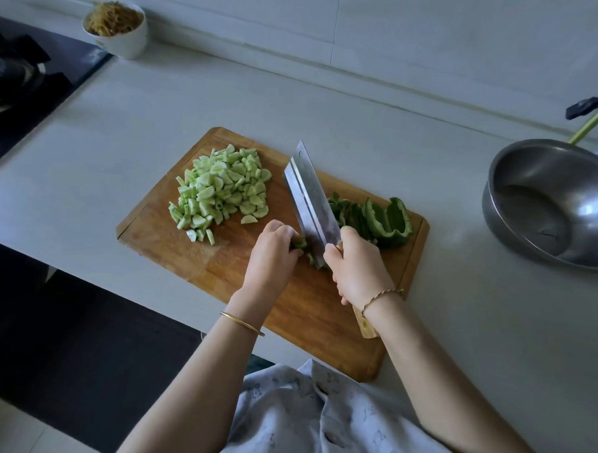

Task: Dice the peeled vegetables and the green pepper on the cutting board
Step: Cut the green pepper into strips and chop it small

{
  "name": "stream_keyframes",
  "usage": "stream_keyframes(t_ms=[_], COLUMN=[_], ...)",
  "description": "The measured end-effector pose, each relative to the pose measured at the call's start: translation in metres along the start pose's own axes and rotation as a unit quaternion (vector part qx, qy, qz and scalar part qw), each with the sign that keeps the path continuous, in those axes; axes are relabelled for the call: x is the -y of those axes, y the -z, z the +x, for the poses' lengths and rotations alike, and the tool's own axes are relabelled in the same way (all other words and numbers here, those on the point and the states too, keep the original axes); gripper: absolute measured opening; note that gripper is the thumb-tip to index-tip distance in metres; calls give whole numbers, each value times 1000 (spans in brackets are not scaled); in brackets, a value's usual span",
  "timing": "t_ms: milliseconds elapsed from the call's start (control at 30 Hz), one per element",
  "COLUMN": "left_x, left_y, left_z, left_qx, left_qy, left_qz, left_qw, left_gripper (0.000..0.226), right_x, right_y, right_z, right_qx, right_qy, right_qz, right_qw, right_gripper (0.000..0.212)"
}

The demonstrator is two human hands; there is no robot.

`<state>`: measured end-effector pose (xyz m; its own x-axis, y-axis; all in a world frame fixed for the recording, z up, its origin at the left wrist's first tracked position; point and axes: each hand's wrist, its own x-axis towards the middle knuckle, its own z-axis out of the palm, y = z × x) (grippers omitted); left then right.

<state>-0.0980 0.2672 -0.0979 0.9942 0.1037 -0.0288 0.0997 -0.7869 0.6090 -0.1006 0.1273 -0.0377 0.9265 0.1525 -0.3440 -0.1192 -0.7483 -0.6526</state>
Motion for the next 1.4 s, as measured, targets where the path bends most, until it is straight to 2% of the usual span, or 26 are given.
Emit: stream_keyframes(t_ms=[133, 267, 400, 567, 733, 933, 1267, 1400], left_x=[-1, 1, 3, 5, 4, 2, 2, 1], left_y=[-1, -3, -4, -4, 1, 1, -2, -1], left_z=[0, -1, -3, -4, -3, 1, 2, 1], left_qx=[2, -7, -15, -12, -17, -21, -31, -30], left_qy=[-11, -24, -23, -23, -7, 13, 7, 11], left_qz=[7, -2, -8, -7, -27, -29, -31, -39], left_qw=[1000, 1000, 1000, 1000, 999, 999, 999, 999], left_gripper=[8, 5, 7, 13, 20, 11, 9, 8], right_x=[8, 11, 7, 1, -2, -4, 6, 6], right_y=[2, -3, -13, -12, -6, -6, -16, -18], right_z=[4, 7, 10, 22, 14, 5, 8, 14], right_qx=[17, 19, -14, -19, -37, -31, -15, -28], right_qy=[4, -9, -21, -50, -27, -9, -23, -43], right_qz=[-56, -70, -42, 94, 114, 77, -22, 1], right_qw=[998, 997, 999, 994, 992, 997, 999, 999], right_gripper=[11, 17, 14, 12, 16, 18, 13, 14])
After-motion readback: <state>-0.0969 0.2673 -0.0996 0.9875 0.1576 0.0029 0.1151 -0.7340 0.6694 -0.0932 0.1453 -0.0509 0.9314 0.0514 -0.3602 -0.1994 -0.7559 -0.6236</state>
